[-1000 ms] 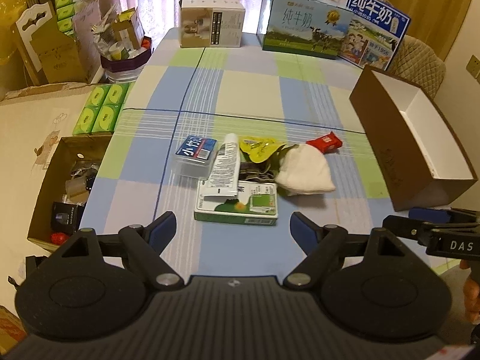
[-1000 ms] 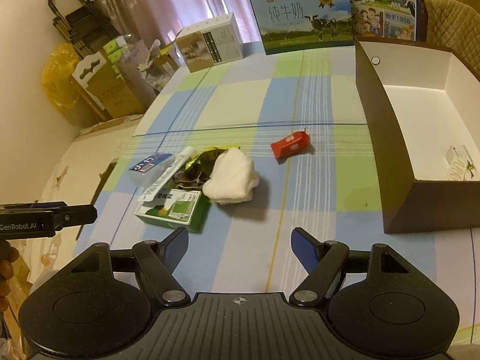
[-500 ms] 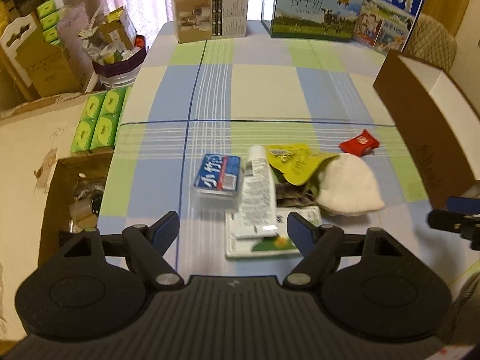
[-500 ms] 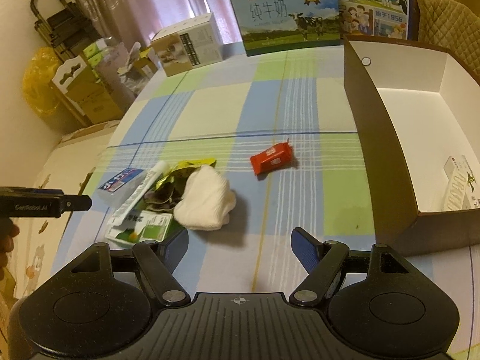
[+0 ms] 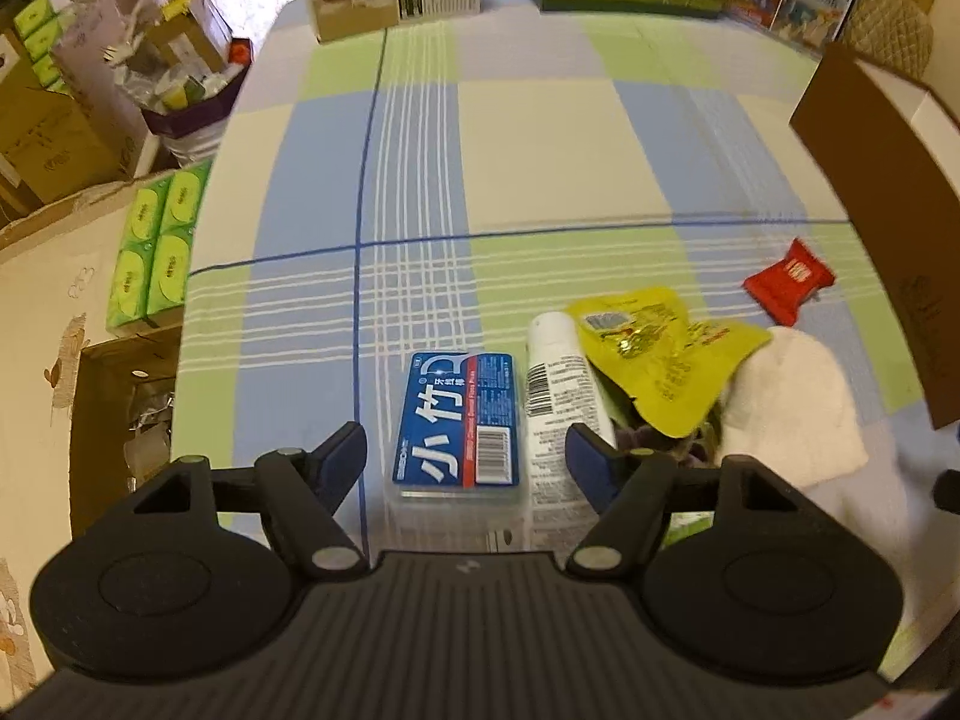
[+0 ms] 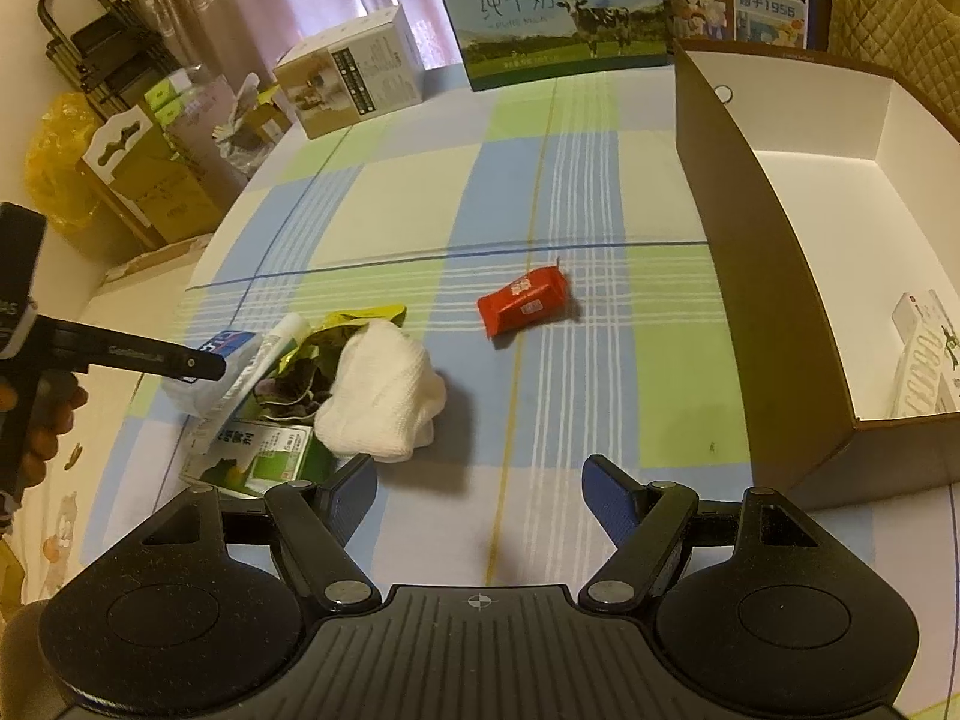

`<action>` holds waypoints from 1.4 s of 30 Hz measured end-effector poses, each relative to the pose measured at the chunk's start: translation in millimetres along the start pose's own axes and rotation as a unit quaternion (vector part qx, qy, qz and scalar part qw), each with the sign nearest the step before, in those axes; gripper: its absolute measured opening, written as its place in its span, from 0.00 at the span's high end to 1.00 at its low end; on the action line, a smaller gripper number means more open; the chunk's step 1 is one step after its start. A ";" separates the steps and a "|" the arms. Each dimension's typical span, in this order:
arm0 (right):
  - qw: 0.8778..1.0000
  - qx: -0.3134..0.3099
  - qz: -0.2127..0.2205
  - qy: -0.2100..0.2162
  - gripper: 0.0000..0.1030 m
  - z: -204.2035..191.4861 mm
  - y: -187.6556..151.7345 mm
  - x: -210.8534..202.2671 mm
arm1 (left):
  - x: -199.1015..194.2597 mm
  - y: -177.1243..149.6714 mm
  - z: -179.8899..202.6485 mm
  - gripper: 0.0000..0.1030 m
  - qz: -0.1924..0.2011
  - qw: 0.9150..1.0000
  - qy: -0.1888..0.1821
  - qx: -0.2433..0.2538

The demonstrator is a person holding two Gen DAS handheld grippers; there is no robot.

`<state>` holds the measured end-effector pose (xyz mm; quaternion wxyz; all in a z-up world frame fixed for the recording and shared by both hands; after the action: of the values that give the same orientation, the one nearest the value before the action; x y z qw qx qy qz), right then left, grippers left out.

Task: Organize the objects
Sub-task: 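Grasp the blue-labelled plastic box with left gripper while right grasps yellow sachet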

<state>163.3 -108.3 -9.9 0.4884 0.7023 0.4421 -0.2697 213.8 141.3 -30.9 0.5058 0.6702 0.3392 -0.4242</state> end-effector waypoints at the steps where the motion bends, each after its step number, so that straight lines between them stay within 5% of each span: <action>1: 1.000 0.001 0.000 -0.002 0.29 1.3 0.3 0.1 | 4.2 1.6 0.2 0.35 -0.004 1.000 0.001 0.001; 7: 1.000 0.008 -0.002 -0.009 0.29 7.2 2.5 2.4 | 27.2 6.3 -2.6 0.48 -0.022 1.000 -0.006 0.010; 14: 1.000 0.003 -0.001 -0.005 0.29 5.1 4.3 6.8 | 31.6 5.2 -8.9 0.49 -0.008 1.000 -0.003 0.005; 19: 0.997 -0.072 0.024 0.015 0.29 -15.4 6.5 8.9 | 21.7 -5.1 -19.2 0.49 0.010 0.999 0.001 -0.035; 22: 0.984 -0.171 0.054 0.021 0.29 -39.5 4.6 11.7 | 9.7 -14.6 -27.4 0.49 0.022 0.997 0.002 -0.069; 30: 0.917 -0.392 0.069 0.031 0.43 -95.7 -3.0 57.5 | -17.8 -33.7 -42.0 0.49 0.040 0.993 0.006 -0.110; 35: 0.891 -0.452 0.042 0.016 0.51 -111.0 -2.8 96.6 | -29.3 -35.8 -47.0 0.49 0.052 0.991 0.004 -0.122; 42: 0.872 -0.489 0.021 0.008 0.64 -118.5 -7.5 133.5 | -31.2 -34.9 -47.9 0.49 0.055 0.990 0.005 -0.128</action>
<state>212.3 50.0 -76.7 0.7714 0.3853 0.5065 -0.0024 181.0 195.7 -10.0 0.6082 0.6198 0.3554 -0.3459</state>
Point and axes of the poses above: each gripper's, at about its wrist camera, not at the fingertips, and x roughly the way its jaws point, z to its right, y to its top, the point moved 3 cm from there along x, roughly the way its jaws point, and after that the axes turned 14 degrees about x, right-handed, at the moved point
